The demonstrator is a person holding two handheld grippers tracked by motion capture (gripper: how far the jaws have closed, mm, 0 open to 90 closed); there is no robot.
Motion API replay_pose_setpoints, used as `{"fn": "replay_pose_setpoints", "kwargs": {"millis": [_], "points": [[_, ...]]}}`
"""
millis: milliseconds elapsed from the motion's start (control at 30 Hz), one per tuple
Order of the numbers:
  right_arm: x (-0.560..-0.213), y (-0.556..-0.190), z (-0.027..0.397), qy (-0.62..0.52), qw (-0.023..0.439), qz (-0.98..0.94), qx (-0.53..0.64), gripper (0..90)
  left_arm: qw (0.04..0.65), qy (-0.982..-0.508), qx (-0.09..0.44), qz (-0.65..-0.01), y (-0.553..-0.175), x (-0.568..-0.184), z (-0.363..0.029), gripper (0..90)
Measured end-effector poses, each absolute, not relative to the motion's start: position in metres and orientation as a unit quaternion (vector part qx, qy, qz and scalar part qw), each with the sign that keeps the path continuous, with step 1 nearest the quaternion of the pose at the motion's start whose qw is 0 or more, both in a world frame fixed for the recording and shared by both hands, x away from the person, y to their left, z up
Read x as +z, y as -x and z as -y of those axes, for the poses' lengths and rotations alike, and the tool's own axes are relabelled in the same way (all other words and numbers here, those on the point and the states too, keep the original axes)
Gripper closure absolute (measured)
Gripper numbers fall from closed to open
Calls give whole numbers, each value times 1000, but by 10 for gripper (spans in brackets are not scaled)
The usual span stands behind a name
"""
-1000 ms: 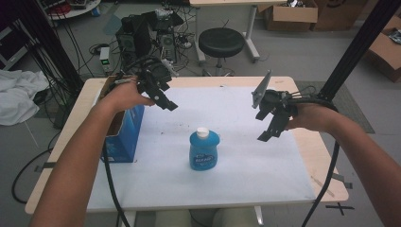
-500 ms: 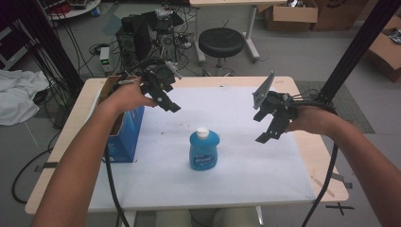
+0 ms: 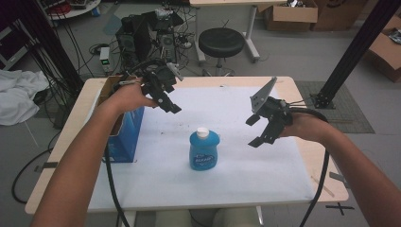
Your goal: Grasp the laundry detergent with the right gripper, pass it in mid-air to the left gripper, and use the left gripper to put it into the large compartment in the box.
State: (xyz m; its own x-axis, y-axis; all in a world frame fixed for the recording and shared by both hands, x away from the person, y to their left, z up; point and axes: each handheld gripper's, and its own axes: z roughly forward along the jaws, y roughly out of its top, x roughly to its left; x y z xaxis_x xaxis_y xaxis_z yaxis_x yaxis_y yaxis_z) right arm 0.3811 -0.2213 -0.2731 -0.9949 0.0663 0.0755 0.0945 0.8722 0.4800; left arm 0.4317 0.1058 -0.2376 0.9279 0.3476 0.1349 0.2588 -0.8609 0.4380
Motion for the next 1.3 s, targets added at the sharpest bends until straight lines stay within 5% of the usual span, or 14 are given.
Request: {"fn": "replay_pose_setpoints", "kwargs": {"millis": [1300], "points": [[-338,-384,200,27,57,914,-400,176,207,-960,109,-156,-435,-244,-107,184]]}}
